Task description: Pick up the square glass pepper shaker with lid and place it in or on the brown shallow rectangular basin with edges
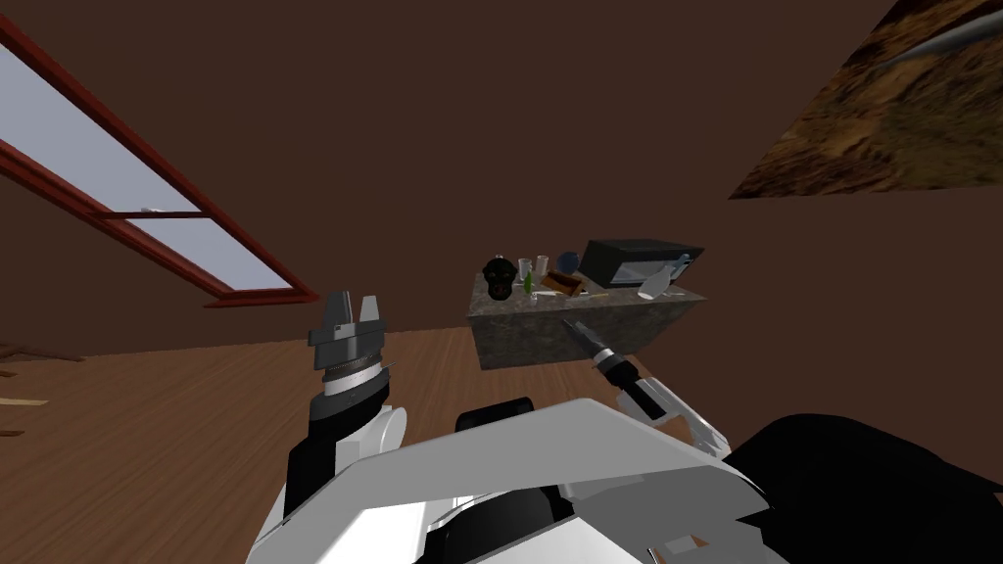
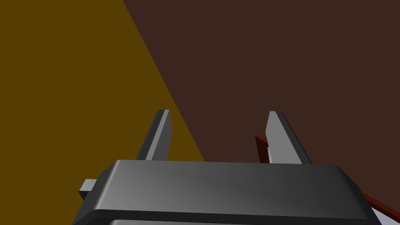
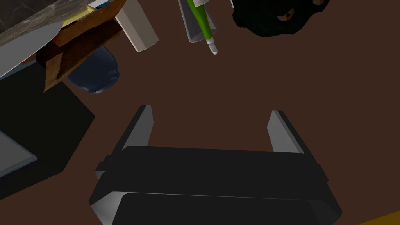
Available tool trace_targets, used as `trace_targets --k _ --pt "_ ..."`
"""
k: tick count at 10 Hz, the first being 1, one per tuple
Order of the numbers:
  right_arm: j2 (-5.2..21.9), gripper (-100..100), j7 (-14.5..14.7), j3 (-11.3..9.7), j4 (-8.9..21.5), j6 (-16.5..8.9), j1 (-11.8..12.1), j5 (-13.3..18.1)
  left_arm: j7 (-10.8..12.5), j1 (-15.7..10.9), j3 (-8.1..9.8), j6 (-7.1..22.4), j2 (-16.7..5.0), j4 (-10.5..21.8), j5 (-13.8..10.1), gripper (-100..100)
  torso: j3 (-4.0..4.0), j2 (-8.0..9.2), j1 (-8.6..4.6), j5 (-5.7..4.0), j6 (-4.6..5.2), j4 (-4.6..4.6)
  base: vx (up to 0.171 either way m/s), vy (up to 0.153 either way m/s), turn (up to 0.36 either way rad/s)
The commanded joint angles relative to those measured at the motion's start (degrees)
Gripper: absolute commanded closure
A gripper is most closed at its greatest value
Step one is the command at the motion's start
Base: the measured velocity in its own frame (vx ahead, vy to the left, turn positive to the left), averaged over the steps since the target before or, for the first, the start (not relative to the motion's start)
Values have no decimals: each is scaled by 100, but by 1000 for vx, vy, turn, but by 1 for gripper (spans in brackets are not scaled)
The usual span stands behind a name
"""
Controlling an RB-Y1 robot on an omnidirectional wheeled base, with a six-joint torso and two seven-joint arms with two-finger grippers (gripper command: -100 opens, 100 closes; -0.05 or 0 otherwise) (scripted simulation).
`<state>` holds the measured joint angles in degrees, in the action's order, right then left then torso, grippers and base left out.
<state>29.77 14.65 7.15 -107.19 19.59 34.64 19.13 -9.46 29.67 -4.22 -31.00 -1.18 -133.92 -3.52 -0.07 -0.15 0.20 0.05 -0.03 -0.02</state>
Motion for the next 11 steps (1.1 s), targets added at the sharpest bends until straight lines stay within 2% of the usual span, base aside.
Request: trace_targets --k 1,3,4,6,11 --pt "271 -100 152 41 255 -102 3 104 0 0 0 0 0 0 0 0 0 0 0 0 0 0 60 64 171" --pt "593 -100 353 76 567 -193 15 216 0 1 0 0 0 0 0 0 -10 -17 8 1 0 -4 85 78 169" --pt "593 -100 353 76 567 -193 15 216 0 1 0 0 0 0 0 0 -12 -21 10 3 0 -5 64 43 61" --pt "917 -100 560 107 882 -269 21 312 0 1 0 0 0 0 0 0 -9 -16 -2 -1 0 -4 83 50 164" --pt "1641 -100 1058 172 1621 -415 28 507 0 1 0 0 0 -1 0 0 -27 -45 7 2 -2 -11 140 63 220"
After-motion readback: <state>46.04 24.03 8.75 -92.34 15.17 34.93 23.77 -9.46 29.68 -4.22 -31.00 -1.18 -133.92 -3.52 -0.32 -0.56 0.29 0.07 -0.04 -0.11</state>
